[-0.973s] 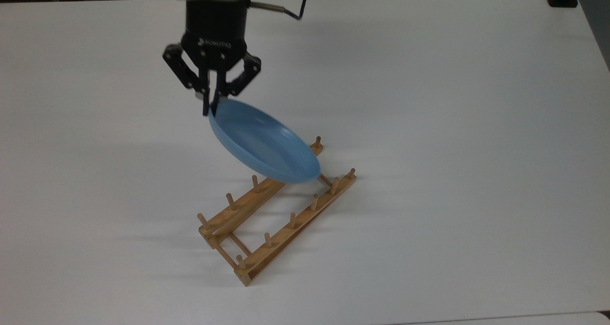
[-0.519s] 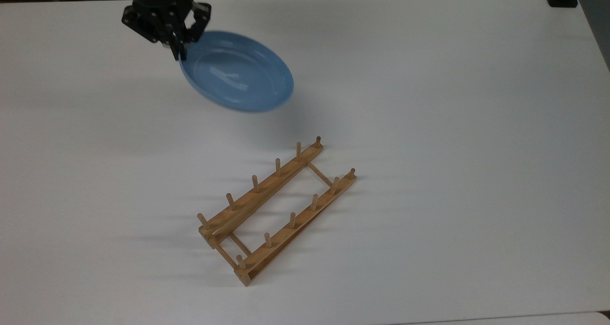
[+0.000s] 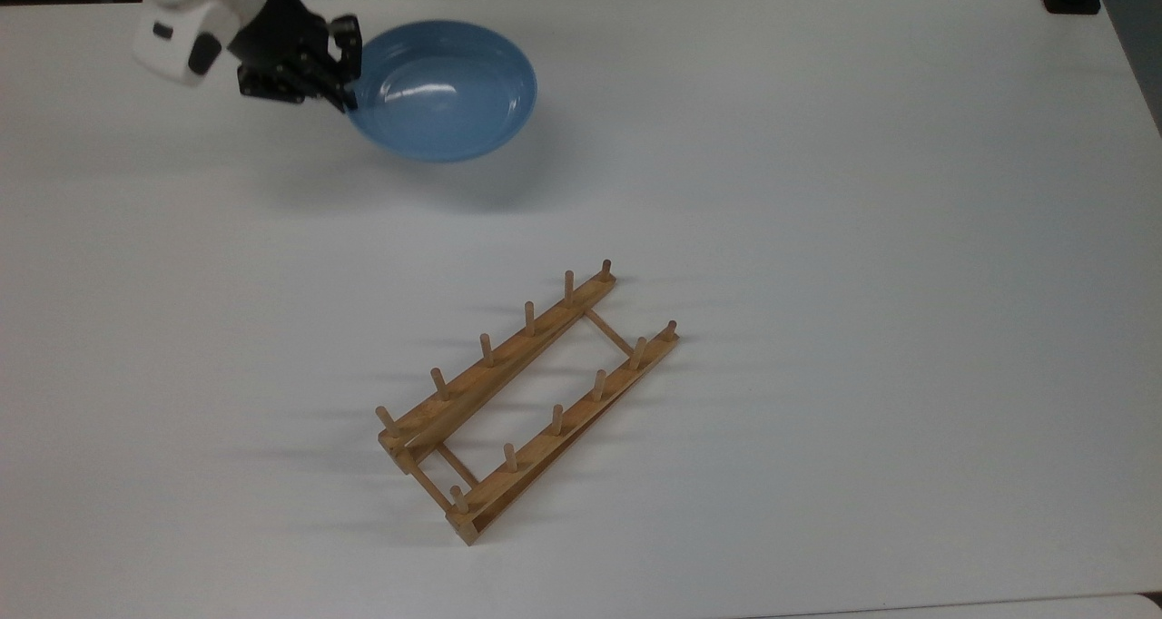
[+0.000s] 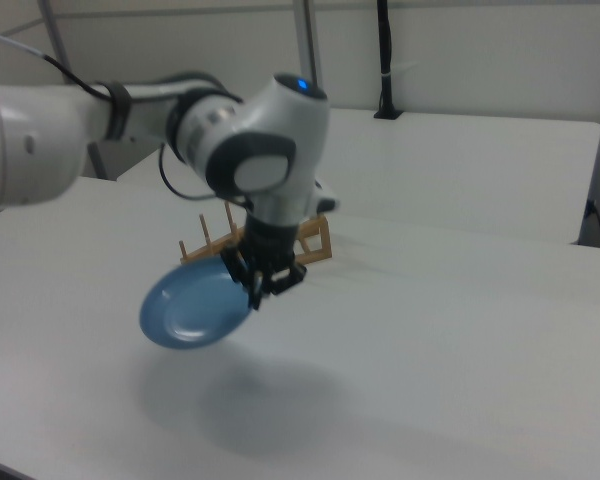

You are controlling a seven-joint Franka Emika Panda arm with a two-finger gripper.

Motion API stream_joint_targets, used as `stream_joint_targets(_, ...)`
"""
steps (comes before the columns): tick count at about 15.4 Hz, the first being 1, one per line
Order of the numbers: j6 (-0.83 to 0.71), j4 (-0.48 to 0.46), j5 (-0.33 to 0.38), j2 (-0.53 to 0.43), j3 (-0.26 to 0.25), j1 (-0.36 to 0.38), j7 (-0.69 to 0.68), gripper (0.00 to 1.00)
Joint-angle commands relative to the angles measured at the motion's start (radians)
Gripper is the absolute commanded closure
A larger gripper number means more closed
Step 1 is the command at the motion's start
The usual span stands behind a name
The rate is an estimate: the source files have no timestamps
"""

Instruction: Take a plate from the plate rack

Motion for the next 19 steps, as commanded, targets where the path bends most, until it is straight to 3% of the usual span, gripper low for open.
stream_joint_targets(1,0.175,-0.125,0.028,0.007,-0.004,0.006,-0.031,0.99)
stream_joint_targets(5,0.293,-0.142,0.029,0.087,-0.004,0.016,-0.017,0.99)
stream_joint_targets(10,0.304,-0.141,0.026,0.125,-0.002,0.016,-0.015,0.97)
stream_joint_targets(11,0.304,-0.141,0.025,0.128,-0.002,0.016,-0.015,0.93)
stream_joint_targets(12,0.304,-0.139,0.025,0.128,-0.002,0.015,-0.015,0.79)
stream_joint_targets(14,0.298,-0.131,0.028,0.125,-0.002,0.010,-0.005,0.24)
stream_joint_targets(15,0.296,-0.130,0.028,0.118,-0.002,0.010,0.006,0.06)
stream_joint_targets(16,0.290,-0.122,0.028,0.111,-0.002,0.007,0.031,0.00)
stream_joint_targets(19,0.231,-0.067,0.026,0.069,-0.004,0.006,0.117,0.00)
